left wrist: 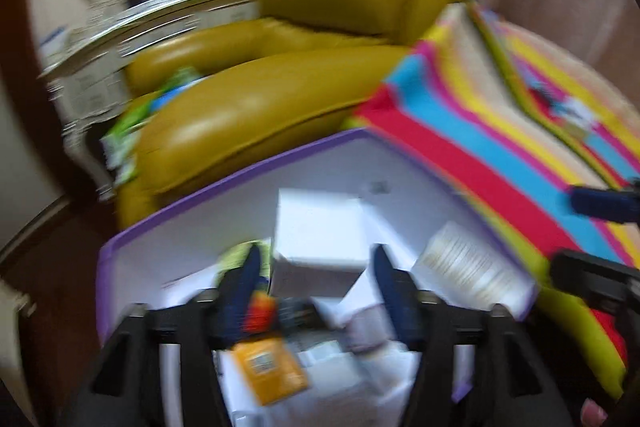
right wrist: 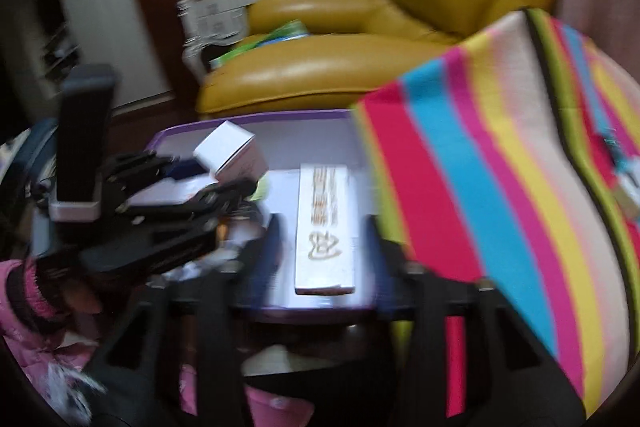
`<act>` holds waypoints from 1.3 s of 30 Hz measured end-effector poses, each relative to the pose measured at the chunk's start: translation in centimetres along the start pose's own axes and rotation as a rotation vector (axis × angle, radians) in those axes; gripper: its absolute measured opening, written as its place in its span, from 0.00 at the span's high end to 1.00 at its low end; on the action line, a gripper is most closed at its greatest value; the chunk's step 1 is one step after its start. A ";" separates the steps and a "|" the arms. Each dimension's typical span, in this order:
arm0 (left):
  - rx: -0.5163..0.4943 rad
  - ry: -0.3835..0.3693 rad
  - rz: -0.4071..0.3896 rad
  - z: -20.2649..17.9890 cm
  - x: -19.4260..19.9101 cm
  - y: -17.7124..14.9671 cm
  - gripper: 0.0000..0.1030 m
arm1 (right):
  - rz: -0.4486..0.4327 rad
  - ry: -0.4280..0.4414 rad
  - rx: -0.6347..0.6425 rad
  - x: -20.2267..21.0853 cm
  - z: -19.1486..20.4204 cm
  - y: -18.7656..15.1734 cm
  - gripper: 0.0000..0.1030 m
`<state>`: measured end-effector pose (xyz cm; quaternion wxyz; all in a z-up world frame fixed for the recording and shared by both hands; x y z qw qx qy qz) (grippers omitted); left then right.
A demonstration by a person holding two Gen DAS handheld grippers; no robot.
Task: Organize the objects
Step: 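Open both tools to drop the cube box and dental box into the box, then move both tools back over the table toward the remaining boxes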
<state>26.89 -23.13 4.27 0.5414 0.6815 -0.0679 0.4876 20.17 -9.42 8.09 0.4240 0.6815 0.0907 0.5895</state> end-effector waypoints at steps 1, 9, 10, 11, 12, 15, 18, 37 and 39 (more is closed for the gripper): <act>0.016 0.014 -0.004 0.2 0.0 0.2 0.22 | -0.016 -0.030 0.002 0.1 -0.2 0.0 0.32; -0.141 -0.264 -0.004 -10.3 -0.5 3.3 0.17 | -0.047 -0.305 -0.248 3.5 -13.4 -2.8 0.22; -0.174 -0.321 0.006 -12.5 -0.8 3.7 0.17 | -0.047 -0.331 -0.286 4.0 -15.4 -3.5 0.22; -0.213 -0.377 0.014 -15.1 -1.3 4.0 0.17 | -0.046 -0.347 -0.308 4.5 -16.5 -3.9 0.21; -0.238 -0.402 0.014 -16.7 -1.5 4.2 0.17 | -0.040 -0.381 -0.342 5.0 -19.0 -4.9 0.21; -0.330 -0.472 -0.006 -22.8 -3.0 5.4 0.17 | -0.005 -0.440 -0.401 5.4 -23.9 -6.6 0.20; -0.371 -0.496 -0.002 -27.5 -5.2 7.1 0.17 | 0.035 -0.474 -0.462 5.9 -29.1 -8.7 0.20; -0.523 -0.477 0.049 -41.0 -13.5 13.8 0.17 | 0.010 -0.468 -0.634 0.9 -48.9 -4.2 0.20; -0.526 -0.490 0.054 -42.3 -14.0 14.5 0.17 | 0.044 -0.547 -0.635 1.7 -50.0 -5.4 0.20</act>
Point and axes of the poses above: each gripper's, at about its wrist camera, not at the fingertips, and x roughly against the way its jaws point, z to its left, y to its top, the point moved 2 cm from there along -x, roughly the way its jaws point, and after that the axes turned 1 degree about -x, right-handed, at the moved point
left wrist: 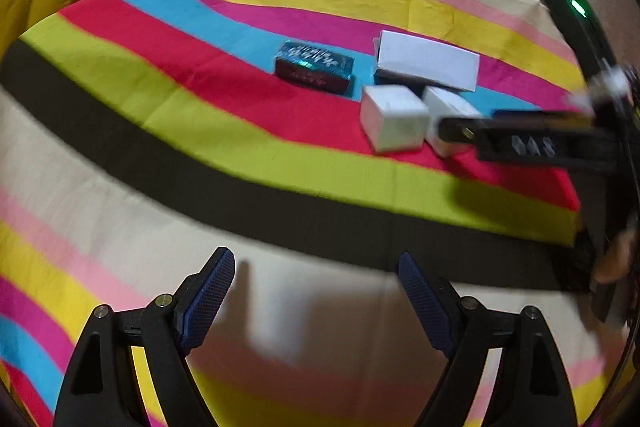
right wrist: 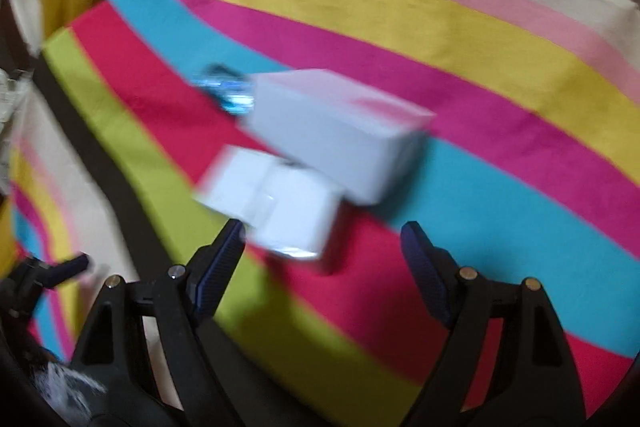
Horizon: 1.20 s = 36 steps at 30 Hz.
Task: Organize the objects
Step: 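Grasp a white cube box with the left tool while the right tool grasps another, then carry both white cube boxes in both tools over the storage box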
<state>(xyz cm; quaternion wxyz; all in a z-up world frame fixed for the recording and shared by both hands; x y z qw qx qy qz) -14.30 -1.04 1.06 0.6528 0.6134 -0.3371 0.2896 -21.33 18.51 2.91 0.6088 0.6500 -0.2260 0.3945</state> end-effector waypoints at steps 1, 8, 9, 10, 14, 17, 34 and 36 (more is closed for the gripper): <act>0.002 -0.014 0.001 -0.3 -0.4 0.6 0.17 | -0.004 -0.014 -0.004 0.1 -0.5 -0.1 0.20; 0.006 -0.060 0.001 -2.8 -4.0 4.8 0.17 | -0.008 0.069 0.046 -1.6 -0.5 0.7 0.21; 0.017 -0.070 0.007 -3.0 -4.4 5.1 0.17 | -0.016 0.080 0.075 -1.9 -0.2 0.9 0.24; 0.024 -0.075 0.013 -3.1 -4.7 5.3 0.17 | -0.013 0.101 0.110 -2.1 0.2 1.0 0.49; 0.019 -0.070 0.013 -4.1 -5.8 6.5 0.17 | -0.034 0.091 0.074 -0.9 -1.6 0.6 0.63; 0.012 -0.034 0.010 -5.0 -6.8 7.8 0.18 | -0.039 0.071 0.015 0.7 -4.0 -0.6 0.63; 0.007 -0.035 0.032 -5.1 0.7 0.9 0.61 | -0.024 0.099 -0.016 5.5 -2.9 -7.0 0.63; 0.019 -0.035 0.031 -5.3 1.8 -0.4 0.61 | -0.029 0.104 -0.011 6.5 -2.3 -7.5 0.63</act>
Point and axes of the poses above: each gripper's, at about its wrist camera, not at the fingertips, and x roughly against the way its jaws point, z to its left, y to its top, the point moved 2 cm from there along -x, roughly the way its jaws point, and after that the axes turned 1 degree about -x, right-handed, at the moved point
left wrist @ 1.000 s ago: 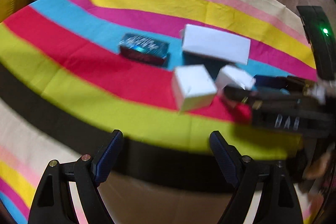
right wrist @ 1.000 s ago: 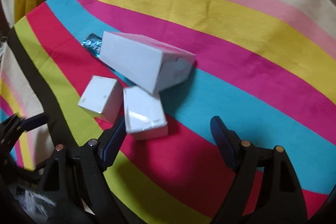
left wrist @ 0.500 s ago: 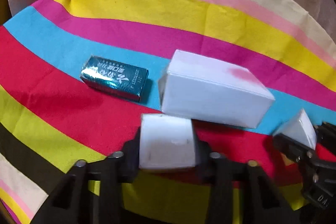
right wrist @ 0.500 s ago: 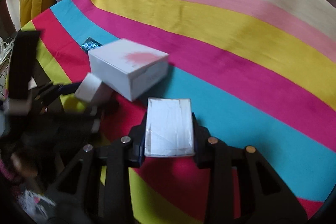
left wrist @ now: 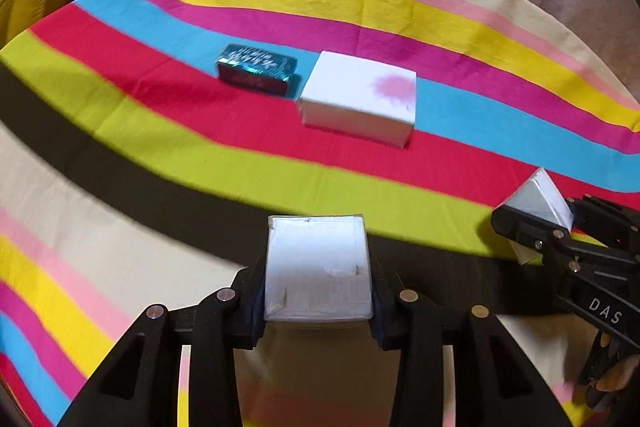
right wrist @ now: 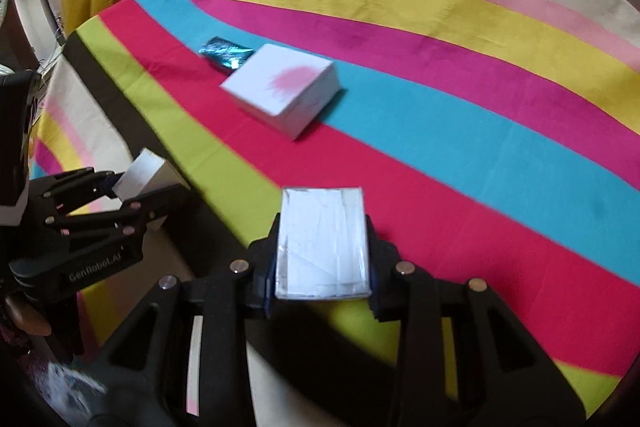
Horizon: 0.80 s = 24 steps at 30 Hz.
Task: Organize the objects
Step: 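Carry both white cube boxes in both tools over the storage box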
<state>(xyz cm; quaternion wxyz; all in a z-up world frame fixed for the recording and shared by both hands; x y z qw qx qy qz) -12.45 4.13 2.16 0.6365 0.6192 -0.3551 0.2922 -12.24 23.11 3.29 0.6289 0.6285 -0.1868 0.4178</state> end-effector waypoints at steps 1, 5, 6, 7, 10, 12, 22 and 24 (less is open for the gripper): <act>0.005 0.001 -0.001 0.0 0.5 -0.7 0.61 | -0.002 0.004 0.005 0.5 0.6 -0.3 0.63; 0.023 -0.001 -0.007 0.7 2.3 -2.2 0.61 | -0.005 0.017 0.029 1.9 2.8 -1.2 0.63; 0.031 -0.002 -0.010 0.7 3.1 -3.2 0.61 | -0.006 0.022 0.035 2.3 3.3 -1.5 0.63; 0.037 -0.003 -0.012 0.8 3.8 -3.7 0.61 | -0.006 0.027 0.042 2.8 4.0 -1.9 0.63; 0.060 -0.005 -0.019 1.6 5.3 -5.4 0.60 | -0.009 0.040 0.053 3.9 5.7 -2.9 0.63; 0.066 0.000 -0.024 1.9 6.6 -6.6 0.60 | -0.009 0.046 0.067 4.3 6.9 -3.4 0.63; 0.127 0.019 -0.049 4.7 11.4 -11.9 0.60 | 0.005 0.104 0.144 6.7 14.0 -7.3 0.63; 0.139 0.027 -0.044 5.3 12.0 -13.2 0.60 | 0.012 0.111 0.166 7.0 15.2 -7.9 0.63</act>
Point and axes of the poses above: each gripper's, at about its wrist camera, not at the fingertips, and x roughly against the way its jaws point, z to its left, y to its top, the point moved 2 cm from there along -x, roughly the way its jaws point, and after that the axes turned 1 degree about -x, right-handed, at the moved point
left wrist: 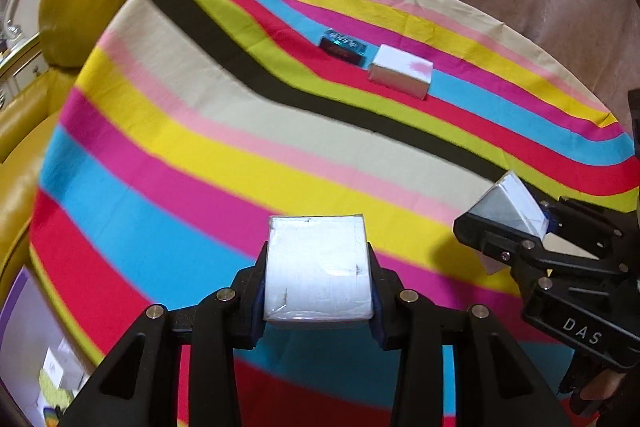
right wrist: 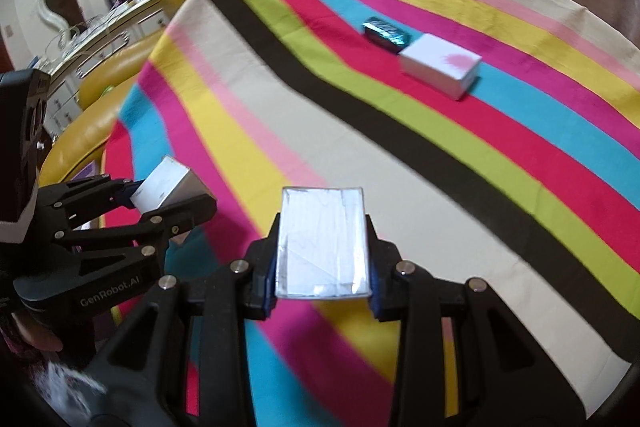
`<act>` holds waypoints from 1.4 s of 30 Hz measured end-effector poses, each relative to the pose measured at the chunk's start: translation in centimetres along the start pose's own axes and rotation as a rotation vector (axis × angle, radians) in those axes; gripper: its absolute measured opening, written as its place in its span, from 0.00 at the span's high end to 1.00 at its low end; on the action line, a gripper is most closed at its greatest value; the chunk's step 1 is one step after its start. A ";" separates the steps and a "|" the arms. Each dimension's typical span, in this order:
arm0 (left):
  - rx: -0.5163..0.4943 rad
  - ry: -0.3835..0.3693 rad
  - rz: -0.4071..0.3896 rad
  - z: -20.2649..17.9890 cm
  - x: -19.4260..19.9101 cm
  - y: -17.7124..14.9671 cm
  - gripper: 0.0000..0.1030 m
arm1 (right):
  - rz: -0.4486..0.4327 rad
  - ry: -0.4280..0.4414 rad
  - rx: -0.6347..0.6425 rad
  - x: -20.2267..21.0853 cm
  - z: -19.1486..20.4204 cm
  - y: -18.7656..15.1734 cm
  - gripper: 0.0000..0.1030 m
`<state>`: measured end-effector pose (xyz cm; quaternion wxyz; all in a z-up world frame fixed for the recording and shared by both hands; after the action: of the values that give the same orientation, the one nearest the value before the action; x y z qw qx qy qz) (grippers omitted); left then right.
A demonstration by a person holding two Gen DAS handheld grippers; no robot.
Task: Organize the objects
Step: 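Carry both white cube boxes in both tools over the storage box, then open both tools to drop the two cube boxes into the box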
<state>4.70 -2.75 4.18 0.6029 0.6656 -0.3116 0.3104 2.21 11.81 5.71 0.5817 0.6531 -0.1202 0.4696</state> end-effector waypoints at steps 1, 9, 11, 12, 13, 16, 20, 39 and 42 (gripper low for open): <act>0.012 0.003 0.005 0.5 0.4 -0.7 0.60 | 0.003 0.006 0.013 0.1 0.8 -0.2 0.63; 0.080 0.042 -0.012 4.3 4.1 -5.0 0.60 | 0.023 0.054 0.108 0.2 6.9 -1.5 0.63; 0.085 0.064 -0.024 5.3 5.1 -5.7 0.60 | 0.026 0.069 0.139 0.3 8.6 -1.8 0.63; 0.091 0.074 -0.031 5.9 5.7 -6.1 0.60 | 0.027 0.081 0.156 0.4 9.6 -2.0 0.63; 0.100 0.082 -0.037 6.6 6.4 -6.5 0.60 | 0.030 0.096 0.176 0.5 10.8 -2.1 0.63; 0.128 0.120 -0.062 8.8 8.4 -7.8 0.60 | 0.032 0.126 0.242 0.6 14.2 -2.5 0.63; 0.171 0.156 -0.078 11.8 10.4 -9.1 0.60 | 0.038 0.165 0.318 0.5 18.1 -3.0 0.63; 0.365 0.390 -0.064 22.9 16.6 -17.7 0.60 | 0.065 0.354 0.584 -0.5 31.3 -5.3 0.63; 0.382 0.468 -0.047 24.0 17.6 -18.7 0.60 | 0.064 0.421 0.629 -0.2 33.0 -6.3 0.63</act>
<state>31.19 -25.85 4.76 0.5294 0.6844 -0.0847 0.4941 22.15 -15.24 5.38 0.3495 0.6851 0.1315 0.6254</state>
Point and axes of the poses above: each gripper's, at about its wrist camera, not at the fingertips, and x roughly against the way its jaws point, z to its left, y to its top, the point moved 2 cm from there along -x, roughly the way its jaws point, and after that the axes turned 1 degree about -x, right-handed, at the moved point
